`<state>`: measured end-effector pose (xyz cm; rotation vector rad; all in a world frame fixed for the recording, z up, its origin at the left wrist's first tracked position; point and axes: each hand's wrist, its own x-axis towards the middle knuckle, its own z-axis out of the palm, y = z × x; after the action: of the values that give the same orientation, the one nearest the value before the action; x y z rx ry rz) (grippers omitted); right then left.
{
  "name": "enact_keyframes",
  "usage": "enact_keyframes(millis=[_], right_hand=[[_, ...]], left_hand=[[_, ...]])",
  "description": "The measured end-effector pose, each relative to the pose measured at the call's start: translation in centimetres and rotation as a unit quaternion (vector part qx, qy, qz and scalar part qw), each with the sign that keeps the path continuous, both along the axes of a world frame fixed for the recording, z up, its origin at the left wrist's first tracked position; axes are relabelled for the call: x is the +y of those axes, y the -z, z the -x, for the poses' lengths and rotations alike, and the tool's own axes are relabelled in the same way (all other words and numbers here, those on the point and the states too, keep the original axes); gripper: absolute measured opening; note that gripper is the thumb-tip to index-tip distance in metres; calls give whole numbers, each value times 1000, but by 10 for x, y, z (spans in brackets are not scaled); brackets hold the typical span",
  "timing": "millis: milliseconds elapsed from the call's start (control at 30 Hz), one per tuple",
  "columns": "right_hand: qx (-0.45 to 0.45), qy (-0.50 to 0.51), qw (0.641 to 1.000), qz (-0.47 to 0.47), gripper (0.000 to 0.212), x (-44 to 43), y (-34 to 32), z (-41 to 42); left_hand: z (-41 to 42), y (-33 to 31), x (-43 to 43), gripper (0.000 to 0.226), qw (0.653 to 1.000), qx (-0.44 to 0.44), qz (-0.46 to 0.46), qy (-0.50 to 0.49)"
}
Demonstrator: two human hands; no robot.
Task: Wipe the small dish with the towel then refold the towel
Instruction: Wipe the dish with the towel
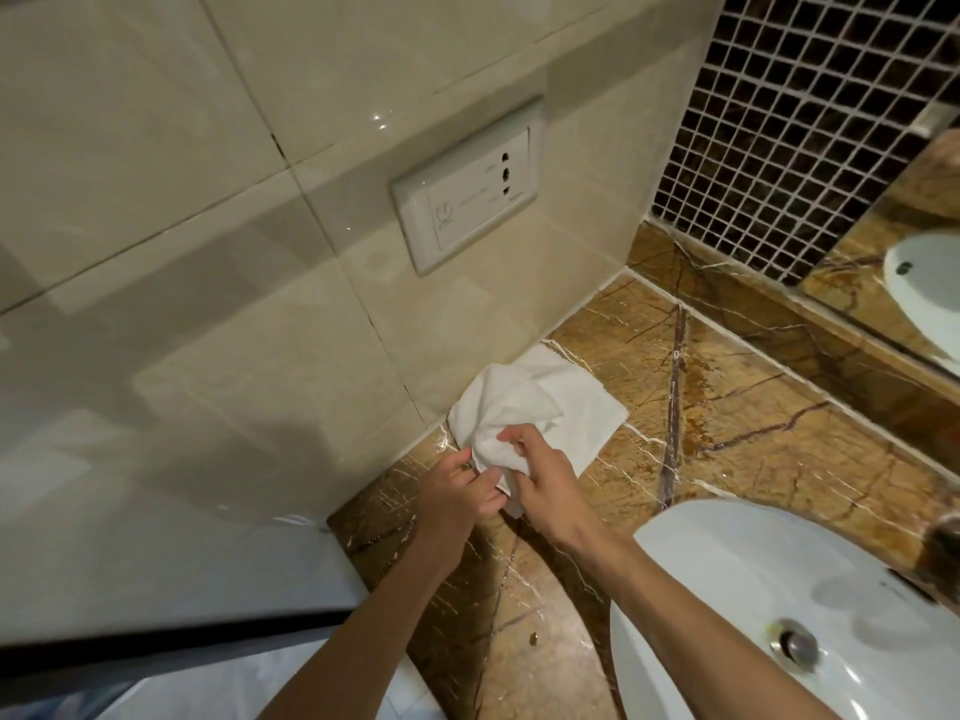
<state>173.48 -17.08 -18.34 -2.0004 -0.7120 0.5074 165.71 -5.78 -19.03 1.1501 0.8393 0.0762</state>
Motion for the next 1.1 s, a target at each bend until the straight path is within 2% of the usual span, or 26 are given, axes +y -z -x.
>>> enact_keyframes(millis=[167,300,400,467,600,733,867,967,1100], right_hand=[[40,-25,999,2,42,-6,-3,-12],[80,-41,996,5,48,-11,-3,-22],[111,-35,993,-10,52,-8,-2,-26],[128,-35,991,-20,54,-1,-2,-25],[152,-32,987,-49,49,11,-1,-18],[150,-19,987,-63,50,11,4,-12],[160,14,985,-59,49,15,3,-19],[168,2,984,-54,42,11,4,-26],[136,-41,990,-16,51,-7,3,-35]], left_hand=[[-3,-8,3,31,1000,-5,14,15],[-10,-6,5,33,992,28,93,-80],[-10,-5,3,31,995,24,69,-75],[-8,-4,1,27,999,14,36,-32],[-10,-3,7,19,1000,21,-7,-9],[-18,-8,11,27,999,15,-32,13],[-22,-11,9,29,998,39,6,-55],[-21,-8,11,26,997,44,20,-57],[-20,-7,6,22,994,36,88,-62]])
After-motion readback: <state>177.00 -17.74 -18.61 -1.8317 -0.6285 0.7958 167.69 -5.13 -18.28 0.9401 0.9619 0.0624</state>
